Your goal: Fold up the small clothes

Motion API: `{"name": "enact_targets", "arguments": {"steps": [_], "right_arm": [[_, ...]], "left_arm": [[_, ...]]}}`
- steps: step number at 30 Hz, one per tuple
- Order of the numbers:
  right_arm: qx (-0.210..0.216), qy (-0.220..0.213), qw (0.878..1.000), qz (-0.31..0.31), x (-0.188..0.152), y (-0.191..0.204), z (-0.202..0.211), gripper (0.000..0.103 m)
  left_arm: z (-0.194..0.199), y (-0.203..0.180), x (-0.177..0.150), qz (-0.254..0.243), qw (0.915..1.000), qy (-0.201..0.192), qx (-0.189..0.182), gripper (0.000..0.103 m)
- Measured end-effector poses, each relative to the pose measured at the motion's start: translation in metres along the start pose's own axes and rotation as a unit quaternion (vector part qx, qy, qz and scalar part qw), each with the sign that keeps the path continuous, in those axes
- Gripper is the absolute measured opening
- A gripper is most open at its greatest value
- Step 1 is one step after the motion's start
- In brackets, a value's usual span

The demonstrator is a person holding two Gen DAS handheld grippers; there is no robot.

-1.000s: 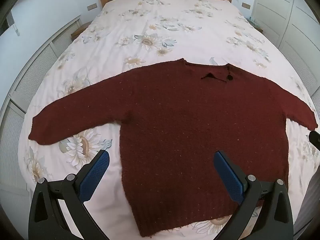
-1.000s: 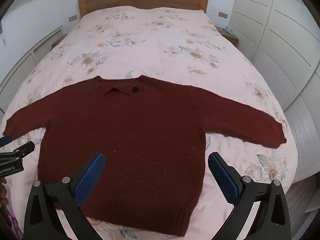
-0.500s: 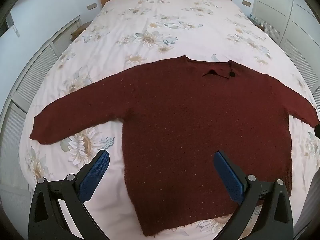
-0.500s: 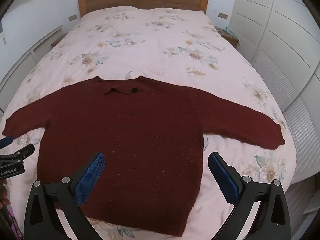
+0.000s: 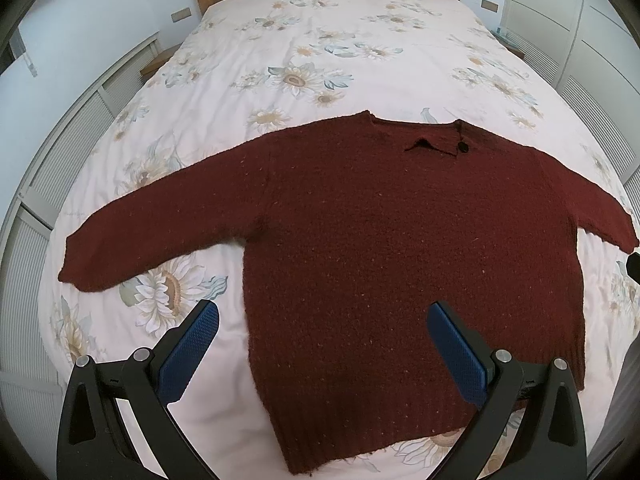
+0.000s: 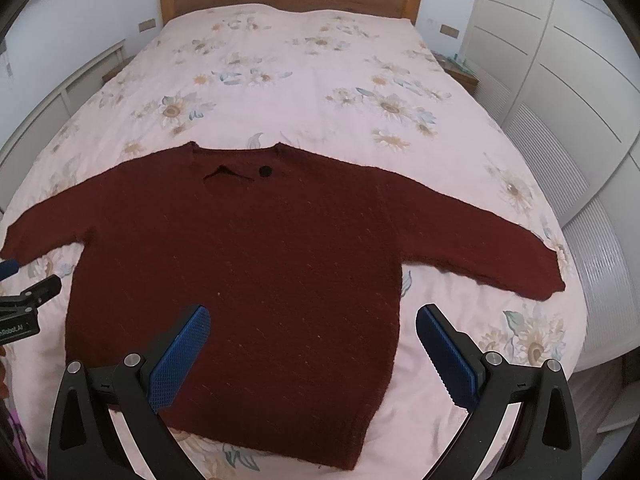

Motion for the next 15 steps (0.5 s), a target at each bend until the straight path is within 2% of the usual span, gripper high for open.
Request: {"name": "enact_targets", "arguments": {"steps": [15], "right_arm": [[-0.009, 0.007, 1.0, 0.003, -0.0016, -0.0081, -0.0023, 0.103]], "left_arm": [[-0.0041, 0.0007, 0.0009, -0.001, 1.0, 0.006, -0.001, 0.102]]}}
Point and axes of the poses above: each gripper's, at about its wrist camera, not at the fingertips, and z roughly against the way its jaws point, y to its left, x to its top, the point moved 10 cm from there along -z, roughly the way its jaws point, and after that the axes turned 11 degrees about y, right-handed, at the moved point
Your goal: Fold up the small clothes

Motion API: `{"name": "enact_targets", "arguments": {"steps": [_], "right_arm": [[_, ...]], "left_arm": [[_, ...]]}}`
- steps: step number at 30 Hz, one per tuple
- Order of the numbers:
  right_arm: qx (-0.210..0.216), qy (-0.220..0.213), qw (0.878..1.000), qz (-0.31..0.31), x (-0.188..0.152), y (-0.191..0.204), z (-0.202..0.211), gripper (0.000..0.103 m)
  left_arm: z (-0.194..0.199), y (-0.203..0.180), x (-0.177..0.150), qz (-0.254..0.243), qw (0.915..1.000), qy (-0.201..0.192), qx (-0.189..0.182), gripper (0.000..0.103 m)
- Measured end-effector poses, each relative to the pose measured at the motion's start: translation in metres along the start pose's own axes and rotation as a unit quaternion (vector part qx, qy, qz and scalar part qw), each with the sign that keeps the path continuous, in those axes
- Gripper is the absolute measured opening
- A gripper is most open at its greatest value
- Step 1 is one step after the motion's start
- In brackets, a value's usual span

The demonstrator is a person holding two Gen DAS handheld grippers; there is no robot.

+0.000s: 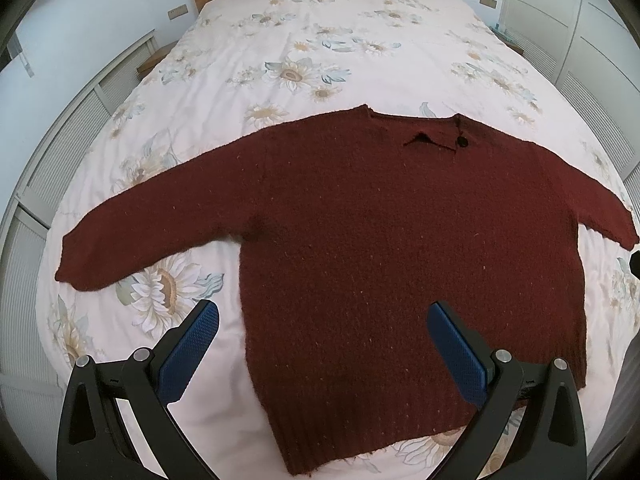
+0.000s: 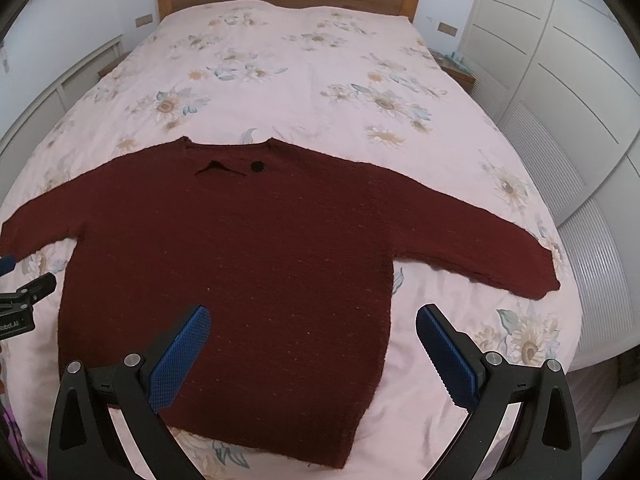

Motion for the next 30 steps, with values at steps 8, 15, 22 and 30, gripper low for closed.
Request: {"name": "enact_targets", "arguments": {"steps": [8, 15, 22, 30], "right_arm": [[-0.002, 0.003, 1.0, 0.003, -0.0032, -0.0015, -0.0004, 0.103], [-0.006, 0.005, 1.0, 0.007, -0.0054, -0.0029, -0.0001, 0.103], [-0.007, 0.006, 1.0, 0.01, -0.0061, -0.0039, -0.0003, 0.103], [-0.011, 0.009, 1.0, 0.016, -0.0078, -0.0031, -0.0014, 0.103]], "left_arm": [[-0.0033, 0.002, -0.0021, 0.001, 1.0, 0.002, 0.002, 0.102], [-0.0052, 0.0029, -0.0032, 0.002, 1.0, 0.004, 0.005, 0.102], [-0.0054, 0.0027, -0.0039, 0.001, 1.0, 0.004, 0.004, 0.102], [-0.002, 0.0016, -0.0023, -0.006, 0.9998, 0.001, 0.02, 0.102]]}}
Point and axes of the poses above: each gripper's, at about its wrist camera, not at the fingertips, and z roughly against the way its jaws point, y to its left, x to its top, the point moved 10 cm from there along -z, roughly the way its jaws point, and after that the axes turned 11 degrees about y, right-handed, at the moved point
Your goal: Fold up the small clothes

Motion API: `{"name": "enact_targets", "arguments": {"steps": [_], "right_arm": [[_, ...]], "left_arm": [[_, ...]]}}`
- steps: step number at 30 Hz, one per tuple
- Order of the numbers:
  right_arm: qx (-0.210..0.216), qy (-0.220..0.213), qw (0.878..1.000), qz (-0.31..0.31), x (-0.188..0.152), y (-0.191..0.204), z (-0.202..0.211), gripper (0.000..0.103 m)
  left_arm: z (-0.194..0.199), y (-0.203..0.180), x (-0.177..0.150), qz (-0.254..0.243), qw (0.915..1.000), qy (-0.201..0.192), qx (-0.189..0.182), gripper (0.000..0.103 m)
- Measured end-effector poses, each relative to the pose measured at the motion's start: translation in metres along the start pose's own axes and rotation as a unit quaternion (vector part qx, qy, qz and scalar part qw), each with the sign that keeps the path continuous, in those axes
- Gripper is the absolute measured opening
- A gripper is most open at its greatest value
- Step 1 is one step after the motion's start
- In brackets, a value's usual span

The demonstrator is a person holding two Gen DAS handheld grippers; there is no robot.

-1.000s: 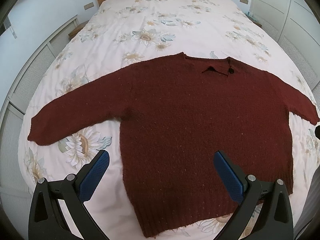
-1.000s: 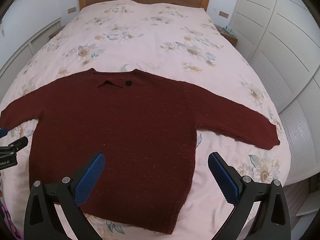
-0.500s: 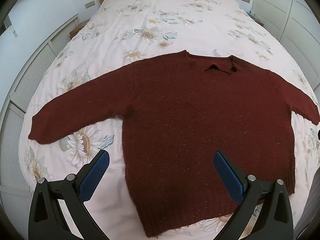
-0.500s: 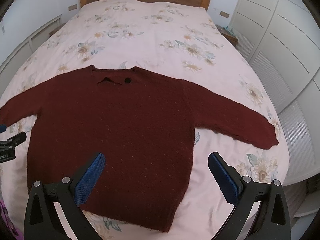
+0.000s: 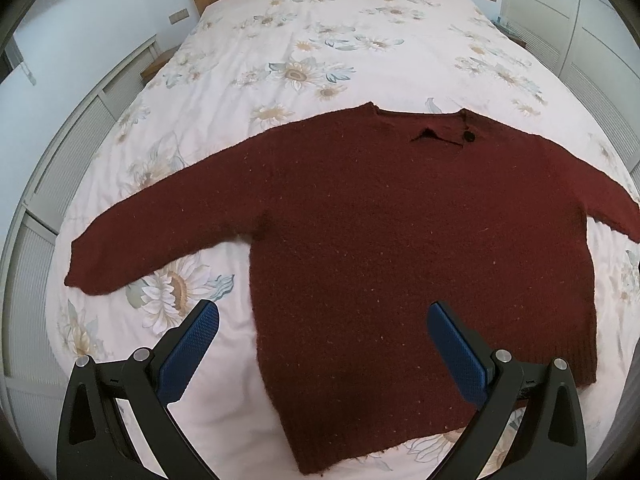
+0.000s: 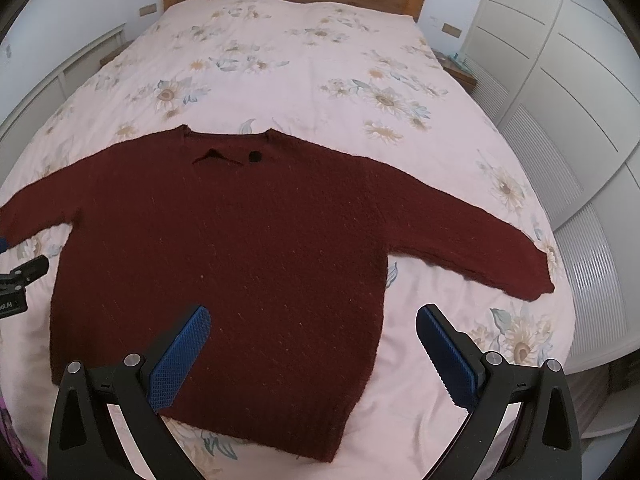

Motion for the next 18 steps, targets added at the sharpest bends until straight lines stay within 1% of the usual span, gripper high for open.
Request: {"name": "enact_targets", "arguments": {"steps": [13, 17, 18], "right_arm": [[0.002, 0.004, 1.0, 0.006, 0.003, 0.003, -0.006, 0.103], [0.009, -0.001, 1.0, -0.012, 0.009, -0.008, -0.015, 0.103], [0.009, -0.002, 1.0, -0.02, 0.011, -0.016, -0.019, 0.103]], "left_arm": [[0.0, -0.001, 0.001, -0.002, 1.0, 0.0, -0.004, 0.102], [-0.002, -0.001, 0.006, -0.005, 1.0, 0.002, -0.006, 0.102], [-0.004, 0.0, 0.008, -0.005, 1.0, 0.003, -0.005, 0.102]]}}
Point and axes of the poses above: each gripper's, at about its wrist camera, not at the fingertips, and z roughly against the way its jaws point, y to its left, x to its top, the point moved 10 cm from there along -z, roughly the way its jaws point, and after that the axes turned 11 degrees about y, right-handed, at the moved point
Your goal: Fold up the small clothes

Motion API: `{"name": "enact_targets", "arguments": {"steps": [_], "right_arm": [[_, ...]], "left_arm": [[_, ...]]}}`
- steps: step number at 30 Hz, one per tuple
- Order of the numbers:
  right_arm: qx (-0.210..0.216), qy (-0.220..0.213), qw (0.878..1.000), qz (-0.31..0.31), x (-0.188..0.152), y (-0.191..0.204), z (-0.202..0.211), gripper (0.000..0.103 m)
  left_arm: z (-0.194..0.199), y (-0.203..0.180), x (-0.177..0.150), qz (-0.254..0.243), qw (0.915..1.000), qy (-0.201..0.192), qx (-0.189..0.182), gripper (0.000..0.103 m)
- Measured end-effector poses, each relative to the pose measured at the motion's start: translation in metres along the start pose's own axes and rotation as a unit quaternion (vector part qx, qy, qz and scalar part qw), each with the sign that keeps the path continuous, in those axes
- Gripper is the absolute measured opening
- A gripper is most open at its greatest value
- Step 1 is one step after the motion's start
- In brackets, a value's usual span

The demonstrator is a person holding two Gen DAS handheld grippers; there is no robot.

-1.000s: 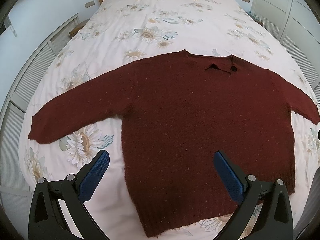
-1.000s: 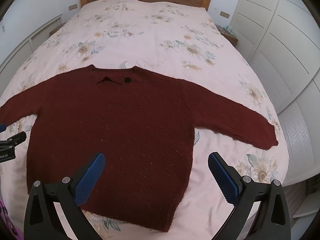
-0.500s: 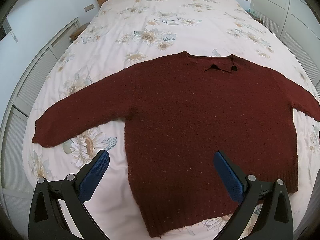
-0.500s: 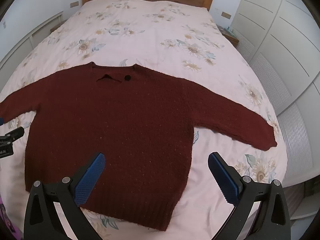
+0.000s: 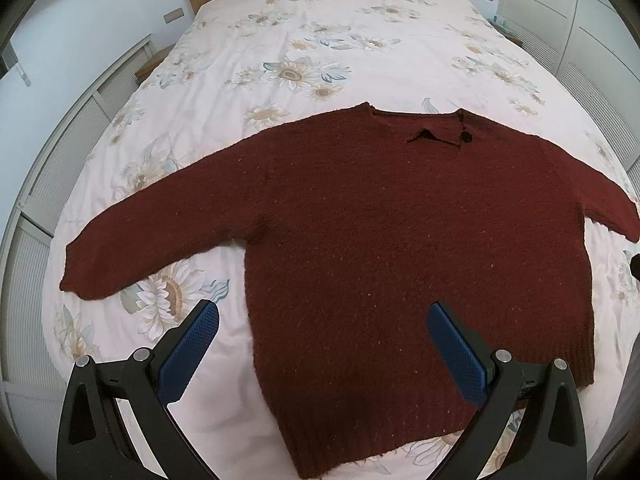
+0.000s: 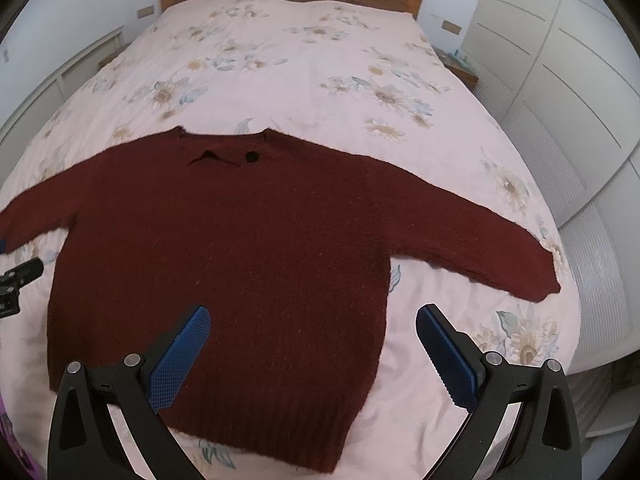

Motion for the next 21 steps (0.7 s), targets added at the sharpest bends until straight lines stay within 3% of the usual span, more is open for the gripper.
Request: {"name": "enact_targets", "arguments": {"steps": [6, 10, 15, 21], "right_arm": [[-0.01, -0.008, 0.998, -0.066, 0.022, -0.078, -0.025, 0.103], [-0.01, -0.001, 0.991, -0.133, 0.035, -0.157, -0.054, 0.103], [-0.018, 0.03, 0.97, -0.239, 0.032, -0.265, -0.109, 0.103], [-0.016, 0.075, 0.933, -0.351, -0.003, -0.343, -0.176, 0.103]], "left_arm": [[-0.009, 0.011, 0.02, -0.004, 0.9999, -0.002, 0.012, 0.102], [-0.014, 0.02, 0.034, -0.002, 0.9996, -0.007, 0.026, 0.102], [-0.029, 0.025, 0.046, 0.001, 0.9995, 0.005, 0.032, 0.102], [-0.053, 0.025, 0.053, 0.01, 0.9992, 0.032, 0.021, 0.102]]}}
Point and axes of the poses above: each gripper's, at about its wrist camera, not at the fingertips, and z roughly against the way its jaws point, y to its left, x to its top, the point moved 10 cm from there along -z, roughly the way its jaws point, and after that the axes turned 11 degrees about y, right-handed, at the moved point
